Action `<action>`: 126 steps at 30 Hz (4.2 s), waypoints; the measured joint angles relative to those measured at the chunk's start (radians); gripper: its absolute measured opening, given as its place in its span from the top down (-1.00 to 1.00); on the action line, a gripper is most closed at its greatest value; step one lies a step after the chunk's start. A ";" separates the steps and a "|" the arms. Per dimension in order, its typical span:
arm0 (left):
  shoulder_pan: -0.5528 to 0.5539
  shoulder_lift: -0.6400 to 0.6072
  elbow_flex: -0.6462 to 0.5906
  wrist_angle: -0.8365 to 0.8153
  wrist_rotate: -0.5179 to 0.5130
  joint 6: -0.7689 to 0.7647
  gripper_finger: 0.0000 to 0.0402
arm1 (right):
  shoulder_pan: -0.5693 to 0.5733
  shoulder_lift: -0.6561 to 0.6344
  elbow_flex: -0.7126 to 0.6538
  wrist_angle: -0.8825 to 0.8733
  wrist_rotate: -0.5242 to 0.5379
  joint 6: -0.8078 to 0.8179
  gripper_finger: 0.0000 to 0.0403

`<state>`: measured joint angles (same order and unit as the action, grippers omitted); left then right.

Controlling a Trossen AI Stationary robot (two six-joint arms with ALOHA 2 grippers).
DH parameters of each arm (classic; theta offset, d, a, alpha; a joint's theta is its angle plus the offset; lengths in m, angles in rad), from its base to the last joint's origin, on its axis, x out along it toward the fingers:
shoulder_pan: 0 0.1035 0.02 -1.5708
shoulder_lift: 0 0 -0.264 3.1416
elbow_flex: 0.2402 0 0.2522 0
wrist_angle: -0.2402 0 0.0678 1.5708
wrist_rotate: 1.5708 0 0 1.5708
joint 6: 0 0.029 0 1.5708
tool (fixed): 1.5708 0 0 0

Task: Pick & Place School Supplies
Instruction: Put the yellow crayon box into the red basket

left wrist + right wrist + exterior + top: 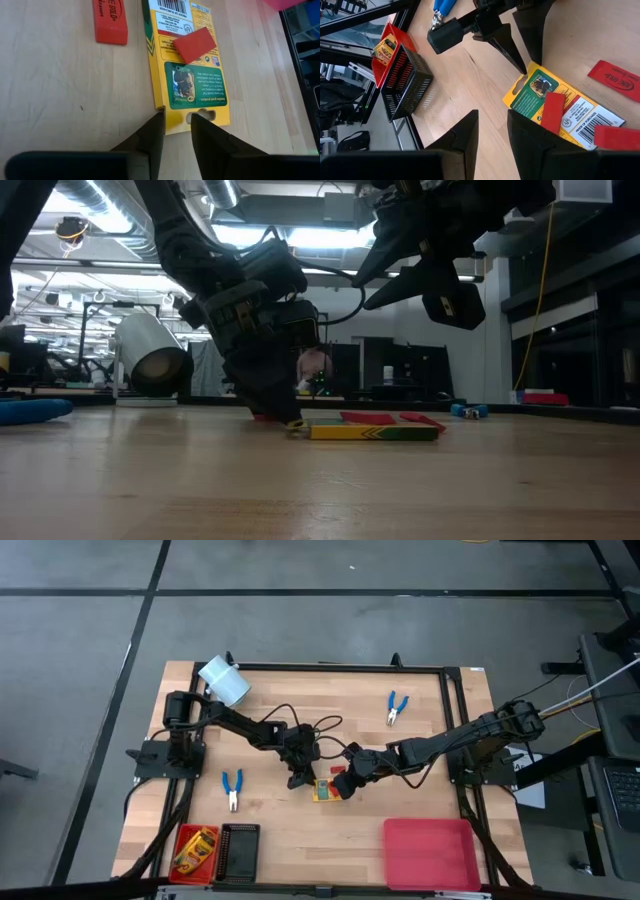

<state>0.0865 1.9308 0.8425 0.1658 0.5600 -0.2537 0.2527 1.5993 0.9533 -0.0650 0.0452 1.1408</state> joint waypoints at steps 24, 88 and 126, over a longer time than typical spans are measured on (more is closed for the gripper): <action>0.021 -0.094 -0.012 -0.175 0.194 -0.037 0.99 | 0.000 0.000 0.000 0.008 0.021 0.000 0.47; -0.241 -0.662 -0.244 -0.820 -0.386 -0.099 0.10 | -0.120 0.000 0.000 0.148 -0.078 -0.162 0.47; -0.162 -0.748 -0.362 -0.741 -0.415 -0.370 0.36 | -0.104 0.000 0.000 0.147 -0.061 -0.149 0.47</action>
<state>-0.0754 1.1828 0.4809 -0.5754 0.1448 -0.6238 0.1486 1.5997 0.9535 0.0818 -0.0153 0.9916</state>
